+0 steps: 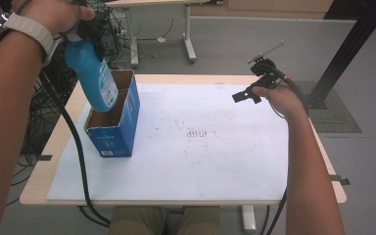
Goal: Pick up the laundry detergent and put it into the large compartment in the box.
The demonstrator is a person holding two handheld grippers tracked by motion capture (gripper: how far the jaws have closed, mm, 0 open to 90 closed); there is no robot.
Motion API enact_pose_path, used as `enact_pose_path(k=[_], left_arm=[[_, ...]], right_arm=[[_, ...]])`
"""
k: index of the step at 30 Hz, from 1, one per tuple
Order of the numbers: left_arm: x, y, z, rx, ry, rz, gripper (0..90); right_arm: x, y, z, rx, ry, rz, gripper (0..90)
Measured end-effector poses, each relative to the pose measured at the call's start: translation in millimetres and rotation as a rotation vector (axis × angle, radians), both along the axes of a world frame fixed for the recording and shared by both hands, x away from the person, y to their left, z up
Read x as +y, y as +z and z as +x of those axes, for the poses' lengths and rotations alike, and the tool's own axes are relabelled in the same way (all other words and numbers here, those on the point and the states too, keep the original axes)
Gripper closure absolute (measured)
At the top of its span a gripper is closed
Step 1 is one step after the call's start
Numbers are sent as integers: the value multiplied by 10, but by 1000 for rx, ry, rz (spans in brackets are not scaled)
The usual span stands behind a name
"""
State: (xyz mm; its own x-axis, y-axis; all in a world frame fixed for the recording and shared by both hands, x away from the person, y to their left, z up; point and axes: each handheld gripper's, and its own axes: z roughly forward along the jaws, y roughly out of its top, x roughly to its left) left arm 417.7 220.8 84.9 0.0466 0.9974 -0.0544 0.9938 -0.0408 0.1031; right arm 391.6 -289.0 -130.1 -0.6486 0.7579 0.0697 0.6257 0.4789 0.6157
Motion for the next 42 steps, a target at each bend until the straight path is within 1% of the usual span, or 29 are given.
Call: enact_pose_path(k=[4,5,7,9,11,13,15,16,20,21,22,28,35,39,42], left_arm=[[0,-21,28,6,10,13,376],[15,-24,26,1,15,11,376],[41,-39,35,-1,23,7,376],[54,-65,56,5,26,4,376],[63,-94,60,0,34,3,376],[64,-121,83,7,36,8,376],[66,-146,90,3,41,12,376],[62,-156,104,8,44,16,376],[94,-198,120,6,55,10,376],[107,-204,114,-1,59,7,376],[116,-210,123,3,61,5,376],[122,-255,138,-5,65,7,376],[103,-364,192,2,64,21,376],[125,-438,213,1,66,15,376],[127,-497,247,13,66,14,376]], right_arm=[[-11,-16,13,9,-5,1,70],[-9,-14,14,13,-9,0,70],[-21,-23,14,5,-4,1,70],[-22,-23,14,5,-5,2,70],[-21,-24,18,9,-8,0,70],[-22,-32,23,13,-11,0,70],[-25,-43,26,12,-8,0,70],[-29,-50,28,10,-5,0,70],[-43,-65,33,15,-10,2,70],[-43,-66,35,18,-11,1,70],[-44,-71,35,19,-13,1,70],[-38,-86,53,19,-9,1,70],[-13,-94,71,22,-2,-1,70],[-6,-98,75,26,-1,-3,70],[-8,-106,75,25,-2,-3,70]])
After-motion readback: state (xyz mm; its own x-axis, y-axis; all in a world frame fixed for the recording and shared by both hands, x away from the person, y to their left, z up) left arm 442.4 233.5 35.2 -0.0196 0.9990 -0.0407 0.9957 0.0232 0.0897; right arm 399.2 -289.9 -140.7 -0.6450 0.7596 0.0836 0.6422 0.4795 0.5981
